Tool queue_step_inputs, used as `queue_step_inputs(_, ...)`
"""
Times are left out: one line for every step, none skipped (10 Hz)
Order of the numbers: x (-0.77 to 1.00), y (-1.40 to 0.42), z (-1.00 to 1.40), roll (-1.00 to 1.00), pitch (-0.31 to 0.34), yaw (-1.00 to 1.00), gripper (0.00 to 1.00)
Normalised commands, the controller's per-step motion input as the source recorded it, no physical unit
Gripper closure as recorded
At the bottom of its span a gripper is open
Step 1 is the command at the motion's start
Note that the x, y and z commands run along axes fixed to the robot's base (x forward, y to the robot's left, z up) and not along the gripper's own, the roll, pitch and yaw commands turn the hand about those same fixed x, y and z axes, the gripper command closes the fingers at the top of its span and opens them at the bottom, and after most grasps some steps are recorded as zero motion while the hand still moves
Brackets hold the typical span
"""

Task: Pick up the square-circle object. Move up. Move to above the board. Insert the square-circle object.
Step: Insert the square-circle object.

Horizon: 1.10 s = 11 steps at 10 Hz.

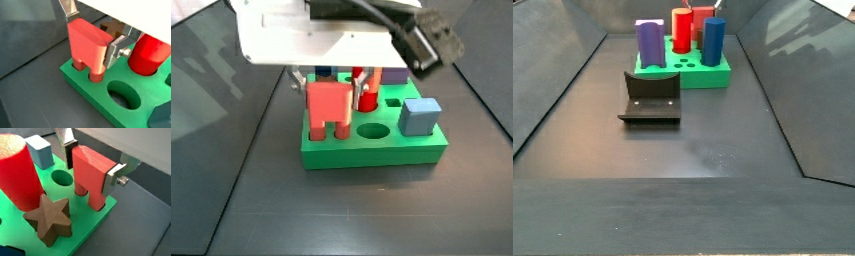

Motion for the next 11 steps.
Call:
queue_step_inputs(-0.12,-0.12,-0.91,0.22,-0.099,0.00,1.00)
queue_step_inputs(-0.29,-0.09,-0.96,0.18,-0.109,0.11,1.00)
queue_step_inputs(-0.32,-0.04,-0.93,0.14,-0.140,0.28,1.00)
queue_step_inputs(-0.30,-0.09,-0.96,0.11,-0.131,0.27,1.00)
queue_step_inputs(-0.27,-0.14,-0.99,0.10,-0.119,0.21,1.00)
queue_step_inputs(-0.24,-0.23,-1.00,0.08,-0.101,0.15,1.00)
queue_step_inputs(-0.27,-0.38,-1.00,0.05,-0.051,0.07,1.00)
queue_step_inputs(-0.32,-0.35,-1.00,0.04,-0.013,0.11,1.00)
queue_step_inputs(-0.34,-0.38,-1.00,0.03,-0.006,0.09,1.00)
queue_step_inputs(-0.31,-0.40,-1.00,0.02,-0.020,0.09,1.00)
queue_step_inputs(-0.27,-0.49,-1.00,0.00,-0.066,0.03,1.00)
